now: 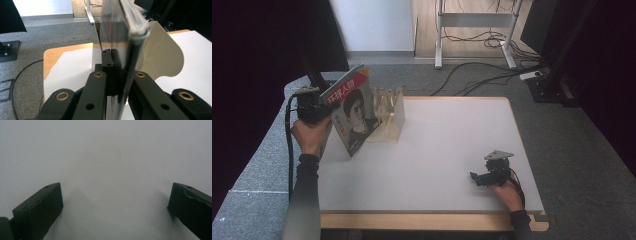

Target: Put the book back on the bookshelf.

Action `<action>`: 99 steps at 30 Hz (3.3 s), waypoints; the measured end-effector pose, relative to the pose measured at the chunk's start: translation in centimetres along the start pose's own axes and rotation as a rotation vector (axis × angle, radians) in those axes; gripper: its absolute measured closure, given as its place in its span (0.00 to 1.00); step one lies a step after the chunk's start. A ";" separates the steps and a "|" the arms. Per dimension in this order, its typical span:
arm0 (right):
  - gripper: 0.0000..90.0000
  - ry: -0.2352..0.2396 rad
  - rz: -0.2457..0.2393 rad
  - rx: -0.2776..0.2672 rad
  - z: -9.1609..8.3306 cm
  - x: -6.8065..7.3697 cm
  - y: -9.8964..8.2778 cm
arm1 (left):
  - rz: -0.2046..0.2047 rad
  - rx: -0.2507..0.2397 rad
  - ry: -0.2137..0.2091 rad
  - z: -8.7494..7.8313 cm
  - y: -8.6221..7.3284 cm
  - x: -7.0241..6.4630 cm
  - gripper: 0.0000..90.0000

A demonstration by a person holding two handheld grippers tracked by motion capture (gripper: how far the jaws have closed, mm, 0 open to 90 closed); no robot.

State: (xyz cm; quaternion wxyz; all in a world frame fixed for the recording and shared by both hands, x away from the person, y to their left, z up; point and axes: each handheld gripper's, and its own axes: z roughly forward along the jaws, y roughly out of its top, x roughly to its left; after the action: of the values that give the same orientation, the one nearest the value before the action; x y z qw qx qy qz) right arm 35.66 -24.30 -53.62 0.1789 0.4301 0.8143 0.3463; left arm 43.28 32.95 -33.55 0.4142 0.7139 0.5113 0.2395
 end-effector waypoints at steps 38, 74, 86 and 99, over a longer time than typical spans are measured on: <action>0.00 -0.002 -0.002 0.000 0.0 0.0 0.0 | 0.098 -0.017 -0.043 -4.5 -2.3 -0.8 0.06; 0.00 -0.004 -0.004 -0.001 0.0 0.0 0.1 | 0.175 0.025 -0.210 -4.4 -8.7 -6.4 0.00; 0.00 -0.004 0.000 0.002 0.0 0.1 0.1 | 0.207 0.072 -0.283 0.3 -10.5 -9.6 0.00; 0.00 -0.003 -0.002 0.002 0.0 0.1 0.0 | 0.244 0.130 -0.329 4.7 -13.3 -12.1 0.00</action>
State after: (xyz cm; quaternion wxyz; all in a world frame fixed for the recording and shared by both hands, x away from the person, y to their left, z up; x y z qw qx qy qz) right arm 35.64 -24.25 -53.57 0.1799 0.4301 0.8147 0.3448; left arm 35.47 21.89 -46.21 0.4129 0.8253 0.3609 0.1346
